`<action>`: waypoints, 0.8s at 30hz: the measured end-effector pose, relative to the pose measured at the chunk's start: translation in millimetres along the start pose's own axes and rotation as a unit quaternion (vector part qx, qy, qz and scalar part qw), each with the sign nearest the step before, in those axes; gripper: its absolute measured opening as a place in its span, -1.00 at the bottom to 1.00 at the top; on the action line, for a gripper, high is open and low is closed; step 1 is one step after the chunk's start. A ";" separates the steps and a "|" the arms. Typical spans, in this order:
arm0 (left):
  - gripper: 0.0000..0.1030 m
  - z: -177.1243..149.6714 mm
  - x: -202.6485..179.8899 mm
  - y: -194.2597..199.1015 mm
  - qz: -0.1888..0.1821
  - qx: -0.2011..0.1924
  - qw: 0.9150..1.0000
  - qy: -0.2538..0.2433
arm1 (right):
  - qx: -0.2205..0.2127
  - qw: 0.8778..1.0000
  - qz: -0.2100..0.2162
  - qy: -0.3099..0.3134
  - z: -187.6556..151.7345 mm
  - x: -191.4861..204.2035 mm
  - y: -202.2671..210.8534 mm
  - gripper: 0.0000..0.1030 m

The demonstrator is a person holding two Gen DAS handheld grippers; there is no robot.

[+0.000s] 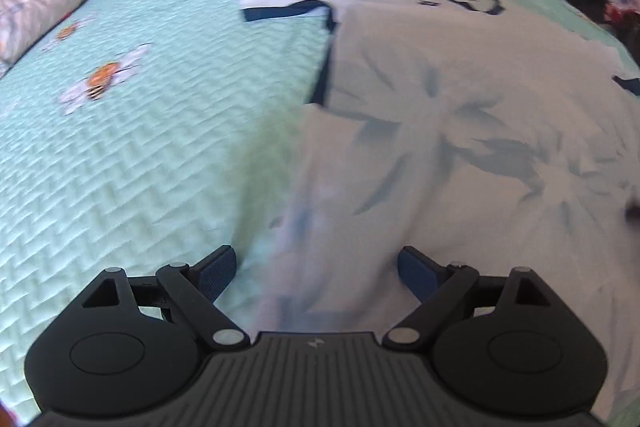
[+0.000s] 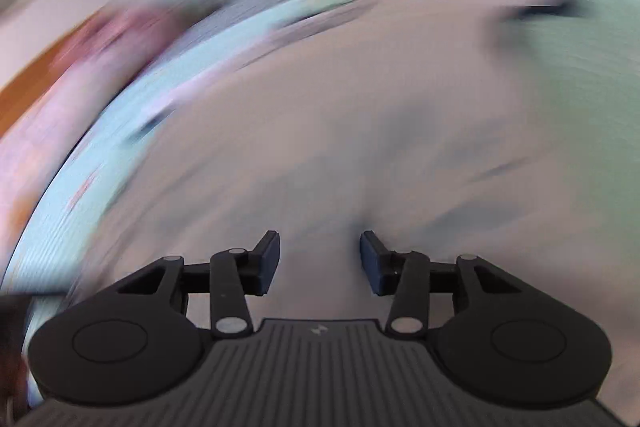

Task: Fold clothes
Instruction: 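Release the sleeve with the right gripper and smooth the shirt body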

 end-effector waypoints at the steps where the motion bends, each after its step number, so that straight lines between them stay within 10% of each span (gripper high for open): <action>1: 0.77 0.0 5.8 1.9 0.004 0.000 1.000 0.006 | 0.012 0.999 0.017 0.029 -9.0 21.7 -2.5 -0.04; 8: 0.75 28.3 -31.3 26.8 -0.067 -0.042 0.997 -0.008 | -0.130 0.984 -0.080 -0.092 31.3 -46.3 50.9 -0.04; 10: 0.77 39.3 -59.3 32.6 -0.098 -0.053 0.993 -0.033 | -0.093 0.985 -0.099 -0.110 30.4 -62.0 34.3 -0.04; 14: 0.77 55.8 -122.1 33.3 -0.153 -0.055 0.984 -0.075 | -0.013 0.999 -0.030 0.014 -3.7 5.6 4.2 0.03; 18: 0.77 61.1 -186.0 18.2 -0.172 -0.043 0.977 -0.117 | -0.050 0.995 0.057 -0.061 -31.4 -6.4 49.4 -0.04; 24: 0.80 39.7 -221.2 -7.2 -0.116 -0.031 0.974 -0.194 | -0.133 0.974 -0.097 -0.156 -73.4 -119.8 148.9 0.01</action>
Point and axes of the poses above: each gripper's, at about its wrist camera, not at the fingertips, and y roughly against the way its jaws point, x to its left, z to its top, the point moved 8 cm from there along -y, roughly the way its jaws point, and after that the axes turned 15 degrees about x, right-handed, at the moved point
